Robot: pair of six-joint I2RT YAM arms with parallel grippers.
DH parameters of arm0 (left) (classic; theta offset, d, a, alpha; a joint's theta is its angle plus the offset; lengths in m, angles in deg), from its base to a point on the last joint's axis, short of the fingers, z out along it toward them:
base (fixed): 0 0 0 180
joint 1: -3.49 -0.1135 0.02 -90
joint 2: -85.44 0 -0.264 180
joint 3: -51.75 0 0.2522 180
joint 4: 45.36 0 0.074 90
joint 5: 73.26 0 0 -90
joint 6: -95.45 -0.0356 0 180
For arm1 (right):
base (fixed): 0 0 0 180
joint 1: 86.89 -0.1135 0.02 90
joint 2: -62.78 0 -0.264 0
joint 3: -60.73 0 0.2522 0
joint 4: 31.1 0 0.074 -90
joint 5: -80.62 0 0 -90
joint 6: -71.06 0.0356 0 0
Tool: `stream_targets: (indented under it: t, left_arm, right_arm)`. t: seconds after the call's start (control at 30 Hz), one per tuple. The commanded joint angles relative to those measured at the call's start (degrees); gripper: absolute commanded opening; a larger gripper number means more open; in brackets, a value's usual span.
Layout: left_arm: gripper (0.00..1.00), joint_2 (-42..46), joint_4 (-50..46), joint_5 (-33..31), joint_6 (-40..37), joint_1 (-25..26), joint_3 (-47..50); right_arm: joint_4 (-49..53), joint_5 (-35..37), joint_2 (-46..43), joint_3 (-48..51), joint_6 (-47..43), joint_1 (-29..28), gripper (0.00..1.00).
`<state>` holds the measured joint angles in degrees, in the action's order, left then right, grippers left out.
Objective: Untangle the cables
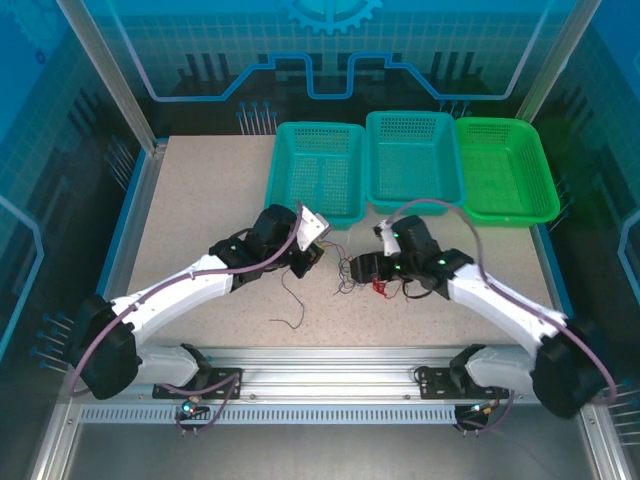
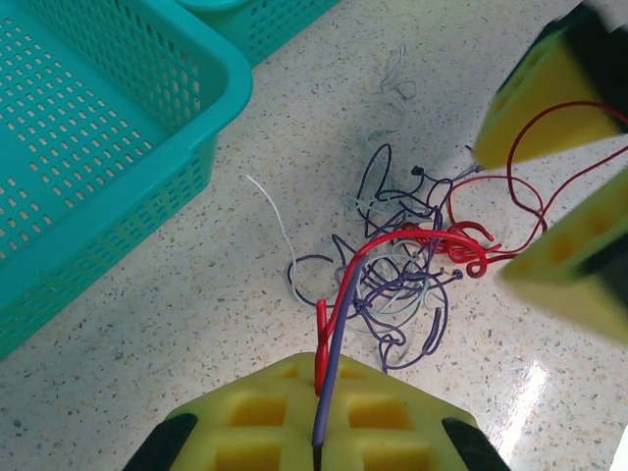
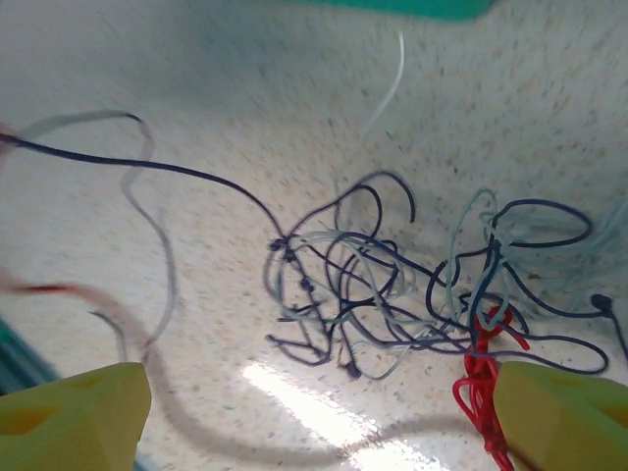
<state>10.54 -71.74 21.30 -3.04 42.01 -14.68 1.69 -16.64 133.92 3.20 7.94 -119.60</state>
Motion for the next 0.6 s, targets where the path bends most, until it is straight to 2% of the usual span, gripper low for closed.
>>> stream_targets:
  t: [0.0,0.07,0.1,0.13,0.17,0.23,0.27,0.3,0.4,0.5,0.57]
  left_arm:
    - [0.0,0.69,-0.6,-0.27,-1.2,0.17,0.54]
    - [0.0,0.87,-0.72,-0.23,-0.95,0.16,0.92]
    - [0.0,0.97,-0.82,-0.45,-0.83,0.23,1.11]
    - [0.0,0.98,-1.11,-0.64,-0.7,0.19,1.28]
    - [0.01,0.97,-1.61,-1.44,-0.27,0.22,1.4]
    - [0.18,0.59,-3.14,-5.07,1.25,0.13,1.62]
    - [0.24,0.17,-4.73,-8.36,2.27,-0.03,1.68]
    - [0.25,-0.43,-6.8,-11.22,3.37,-0.4,1.6]
    - [0.18,-1.4,-10.85,-16.43,6.85,-2.35,2.33]
    - [0.12,0.19,-10.39,-17.26,8.68,-4.58,4.74]
    - [0.05,1.24,-9.68,-15.65,9.44,-6.29,5.92]
  right_arm:
    - [-2.37,5.87,6.89,-3.35,-1.88,-2.6,0.88]
    - [-3.94,7.46,12.03,-4.84,-1.31,-3.06,0.8]
    - [-4.25,7.61,14.58,-6.03,-0.95,-3.06,0.7]
    - [-3.67,7.87,16.65,-7.16,-0.34,-3.06,0.58]
    - [-2.69,8.12,18.81,-9.16,0.31,-3.06,0.4]
    - [0.28,10.31,21.01,-10.82,1.94,-3.0,0.05]
    - [2.37,12.08,21.41,-11.0,3.34,-2.62,0.0]
    - [3.31,12.71,20.98,-10.63,4.85,-1.84,0.0]
    - [1.29,8.7,16.16,-5.48,8.56,2.88,0.0]
    - [2.96,5.06,11.51,-1.35,12.06,9.55,0.0]
    - [4.17,2.88,9.22,0.24,11.97,13.92,0.0]
